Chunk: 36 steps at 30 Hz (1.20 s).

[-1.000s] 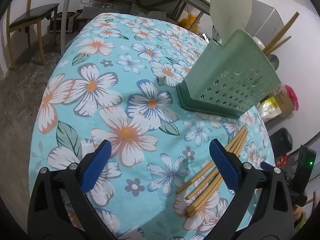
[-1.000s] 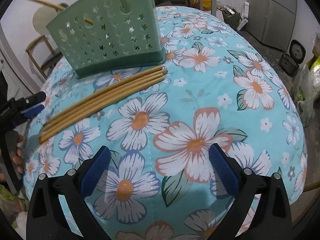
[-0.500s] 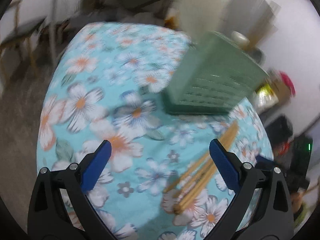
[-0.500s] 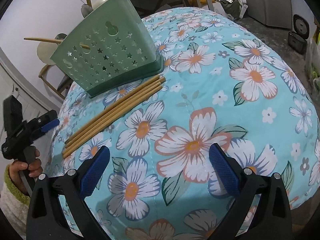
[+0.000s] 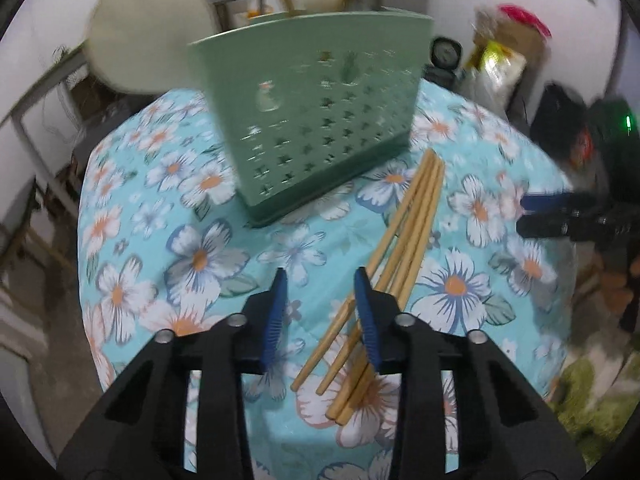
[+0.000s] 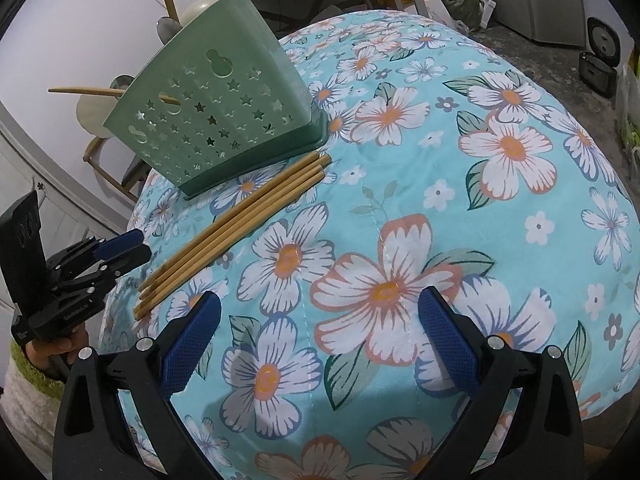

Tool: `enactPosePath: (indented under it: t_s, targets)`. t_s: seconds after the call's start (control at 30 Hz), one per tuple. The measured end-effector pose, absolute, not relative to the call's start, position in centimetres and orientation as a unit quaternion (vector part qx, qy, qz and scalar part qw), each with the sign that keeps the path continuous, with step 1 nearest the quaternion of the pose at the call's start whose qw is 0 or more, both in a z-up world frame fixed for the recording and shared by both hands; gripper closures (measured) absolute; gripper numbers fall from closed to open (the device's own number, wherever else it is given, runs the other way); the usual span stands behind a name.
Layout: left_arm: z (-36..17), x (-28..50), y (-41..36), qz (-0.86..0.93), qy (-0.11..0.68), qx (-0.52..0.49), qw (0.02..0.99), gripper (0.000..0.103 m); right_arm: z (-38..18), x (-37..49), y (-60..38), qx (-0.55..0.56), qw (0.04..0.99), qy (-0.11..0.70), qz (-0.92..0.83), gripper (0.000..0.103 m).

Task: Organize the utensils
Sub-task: 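Move both tools down to the loose wooden chopsticks beside the caddy, then close the left tool on one chopstick while the right tool straddles another chopstick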

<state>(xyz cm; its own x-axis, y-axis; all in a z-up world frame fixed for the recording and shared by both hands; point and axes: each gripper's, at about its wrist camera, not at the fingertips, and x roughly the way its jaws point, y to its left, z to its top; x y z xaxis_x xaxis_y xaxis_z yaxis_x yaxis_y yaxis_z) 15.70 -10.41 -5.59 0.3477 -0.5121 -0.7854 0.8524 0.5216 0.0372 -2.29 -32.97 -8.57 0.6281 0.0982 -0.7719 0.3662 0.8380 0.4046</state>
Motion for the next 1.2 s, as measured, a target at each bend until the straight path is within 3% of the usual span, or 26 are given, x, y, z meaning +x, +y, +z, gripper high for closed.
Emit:
enactPosePath:
  t_s: [0.17, 0.97, 1.07, 1.2]
  targets:
    - [-6.3, 15.1, -12.3, -0.449, 0.367, 0.274, 0.767, 0.084, -8.6, -2.3, -33.0, 0.273, 0.86, 0.424, -0.079, 0.007]
    - [-8.5, 15.8, -19.2, -0.485, 0.375, 0.322, 0.722, 0.09, -8.5, -2.5, -33.0, 0.271, 0.861, 0.422, -0.083, 0.011]
    - [-8.5, 16.3, -19.9, -0.486, 0.375, 0.305, 0.728, 0.092, -8.4, -2.6, -33.1, 0.271, 0.86, 0.423, -0.087, 0.016]
    - [-8.5, 16.1, -20.1, -0.486, 0.371, 0.295, 0.734, 0.093, -8.1, -2.9, -34.4, 0.3, 0.85, 0.423, -0.094, 0.042]
